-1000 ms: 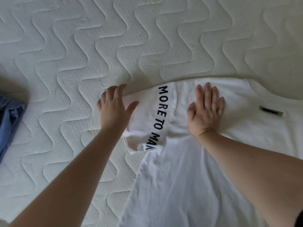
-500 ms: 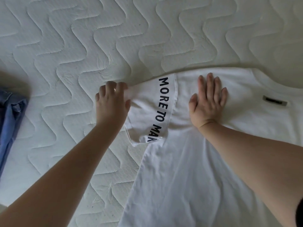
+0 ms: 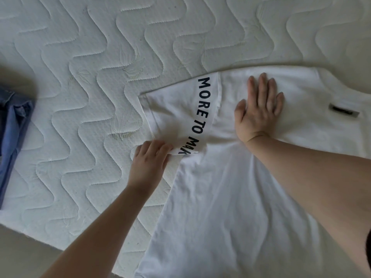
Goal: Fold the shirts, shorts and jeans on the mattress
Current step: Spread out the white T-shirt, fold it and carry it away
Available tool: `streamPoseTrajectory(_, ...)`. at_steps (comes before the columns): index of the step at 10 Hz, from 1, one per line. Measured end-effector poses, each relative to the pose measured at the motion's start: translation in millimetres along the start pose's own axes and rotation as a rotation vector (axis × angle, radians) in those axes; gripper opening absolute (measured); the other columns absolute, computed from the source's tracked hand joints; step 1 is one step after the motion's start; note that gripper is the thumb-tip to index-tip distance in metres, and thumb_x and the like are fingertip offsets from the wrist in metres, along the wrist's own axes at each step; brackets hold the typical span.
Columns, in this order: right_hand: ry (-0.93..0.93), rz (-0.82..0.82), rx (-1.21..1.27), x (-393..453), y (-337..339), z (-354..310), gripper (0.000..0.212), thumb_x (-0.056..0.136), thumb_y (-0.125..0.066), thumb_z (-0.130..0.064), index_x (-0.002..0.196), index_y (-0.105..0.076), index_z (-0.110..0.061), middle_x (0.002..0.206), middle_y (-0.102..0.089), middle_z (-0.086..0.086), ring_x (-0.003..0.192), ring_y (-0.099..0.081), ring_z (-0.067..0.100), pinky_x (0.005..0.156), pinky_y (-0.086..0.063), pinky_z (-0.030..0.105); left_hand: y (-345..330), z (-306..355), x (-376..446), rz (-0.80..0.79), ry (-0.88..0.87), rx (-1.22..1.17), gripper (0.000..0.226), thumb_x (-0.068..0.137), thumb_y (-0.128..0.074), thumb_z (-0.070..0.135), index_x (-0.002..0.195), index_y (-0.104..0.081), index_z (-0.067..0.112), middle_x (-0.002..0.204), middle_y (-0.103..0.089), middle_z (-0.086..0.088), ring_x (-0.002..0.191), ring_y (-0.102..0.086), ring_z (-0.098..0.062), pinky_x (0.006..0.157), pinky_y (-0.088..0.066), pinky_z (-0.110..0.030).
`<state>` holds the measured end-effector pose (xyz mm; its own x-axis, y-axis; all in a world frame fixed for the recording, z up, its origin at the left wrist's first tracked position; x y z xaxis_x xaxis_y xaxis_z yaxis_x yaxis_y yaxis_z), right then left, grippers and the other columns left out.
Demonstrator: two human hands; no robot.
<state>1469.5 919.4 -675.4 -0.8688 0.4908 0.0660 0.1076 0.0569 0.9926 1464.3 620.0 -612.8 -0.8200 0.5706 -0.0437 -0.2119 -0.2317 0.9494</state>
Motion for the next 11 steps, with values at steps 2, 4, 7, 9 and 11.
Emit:
streamPoseTrajectory(2, -0.006, 0.003, 0.001, 0, 1, -1, 0.059, 0.098, -0.03, -0.037, 0.155, -0.024, -0.026, 0.163, -0.02, 0.002, 0.15, -0.016, 0.024, 0.12, -0.012, 0.049, 5, -1, 0, 0.146, -0.085, 0.034, 0.019, 0.091, -0.057, 0.015, 0.1, -0.072, 0.008, 0.089, -0.068, -0.003, 0.079, -0.062, -0.026, 0.074, -0.046, -0.039)
streamPoseTrajectory(4, -0.003, 0.021, -0.001, 0, 0, 0, 0.058, 0.098, -0.031, -0.037, 0.155, -0.025, -0.026, 0.163, -0.021, 0.003, 0.15, -0.017, 0.024, 0.12, -0.013, 0.049, -8, 14, -16, 0.08, -0.077, 0.24, 0.037, 0.094, -0.055, 0.037, 0.124, -0.064, 0.015, 0.11, -0.064, -0.009, 0.099, -0.059, -0.03, 0.086, -0.044, -0.046)
streamPoseTrajectory(7, -0.001, 0.037, -0.008, 0, -1, 0, 0.059, 0.098, -0.034, -0.037, 0.155, -0.026, -0.025, 0.162, -0.022, 0.003, 0.15, -0.018, 0.024, 0.12, -0.014, 0.05, -19, 53, 27, 0.138, -0.22, 0.214, 0.043, 0.072, -0.073, 0.006, 0.112, -0.061, 0.017, 0.101, -0.065, -0.004, 0.088, -0.058, -0.026, 0.078, -0.042, -0.039)
streamPoseTrajectory(9, 0.0, 0.036, -0.003, 0, 0, -1, 0.059, 0.097, -0.034, -0.036, 0.155, -0.027, -0.024, 0.162, -0.022, 0.003, 0.15, -0.018, 0.024, 0.119, -0.015, 0.05, -9, 43, 32, 0.109, -0.258, 0.026, 0.018, 0.084, -0.063, 0.002, 0.095, -0.074, 0.01, 0.084, -0.068, -0.002, 0.072, -0.064, -0.024, 0.066, -0.052, -0.037)
streamPoseTrajectory(11, 0.001, 0.031, 0.013, 0, 2, -2, 0.059, 0.097, -0.035, -0.036, 0.155, -0.028, -0.023, 0.162, -0.023, 0.004, 0.15, -0.019, 0.025, 0.119, -0.015, 0.05, -6, 32, 12, 0.106, -0.244, 0.042, 0.021, 0.098, -0.057, 0.016, 0.114, -0.07, 0.01, 0.105, -0.071, -0.002, 0.093, -0.068, -0.021, 0.08, -0.052, -0.039)
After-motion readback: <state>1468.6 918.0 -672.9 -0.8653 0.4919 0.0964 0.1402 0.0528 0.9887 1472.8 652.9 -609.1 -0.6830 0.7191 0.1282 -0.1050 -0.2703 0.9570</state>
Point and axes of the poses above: each hand's wrist, its own x-axis towards the middle knuckle, its own y-axis out of the back of the hand, z = x × y, the point moved 1 cm from there along x, towards the middle knuckle
